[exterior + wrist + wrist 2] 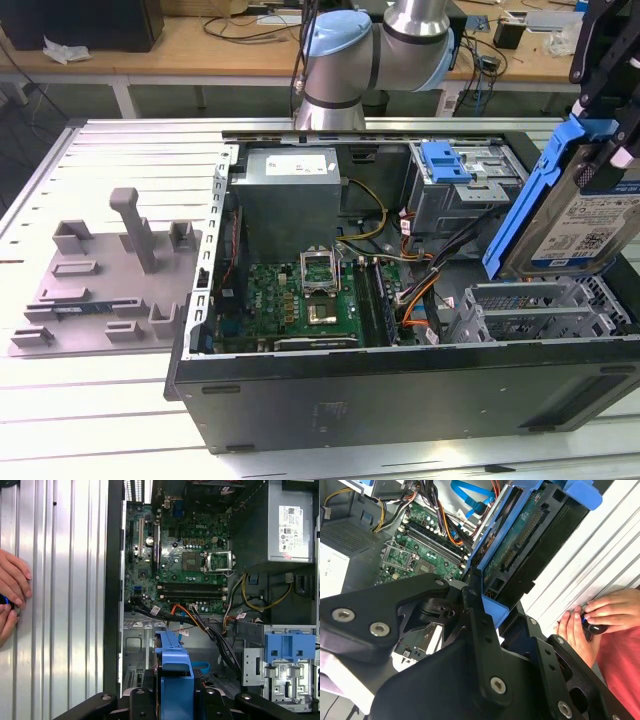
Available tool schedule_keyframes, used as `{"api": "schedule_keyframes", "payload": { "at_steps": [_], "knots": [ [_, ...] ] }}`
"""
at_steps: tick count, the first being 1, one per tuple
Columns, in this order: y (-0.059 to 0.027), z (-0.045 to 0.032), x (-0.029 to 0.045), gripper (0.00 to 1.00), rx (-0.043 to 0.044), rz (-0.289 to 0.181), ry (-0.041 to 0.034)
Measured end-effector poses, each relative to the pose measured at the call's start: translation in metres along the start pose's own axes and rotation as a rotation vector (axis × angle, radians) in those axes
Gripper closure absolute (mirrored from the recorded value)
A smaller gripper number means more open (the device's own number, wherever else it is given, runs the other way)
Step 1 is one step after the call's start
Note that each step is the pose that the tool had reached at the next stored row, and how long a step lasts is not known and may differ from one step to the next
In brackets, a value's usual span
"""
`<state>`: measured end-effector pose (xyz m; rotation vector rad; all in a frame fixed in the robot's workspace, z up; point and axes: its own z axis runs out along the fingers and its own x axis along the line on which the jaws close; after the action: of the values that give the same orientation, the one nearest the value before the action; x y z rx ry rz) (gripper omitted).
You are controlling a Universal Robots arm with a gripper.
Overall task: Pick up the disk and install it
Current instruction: 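Insert the disk into the insertion slot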
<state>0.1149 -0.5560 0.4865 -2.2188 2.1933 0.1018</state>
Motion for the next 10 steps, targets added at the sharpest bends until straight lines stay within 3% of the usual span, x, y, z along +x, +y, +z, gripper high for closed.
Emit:
{"api": "schedule_keyframes", "payload": {
  "at_steps": [10],
  "knots": [
    [-0.0001, 0.0012, -0.0027, 0.63, -0.0001, 0.000, 0.0001]
  ]
}}
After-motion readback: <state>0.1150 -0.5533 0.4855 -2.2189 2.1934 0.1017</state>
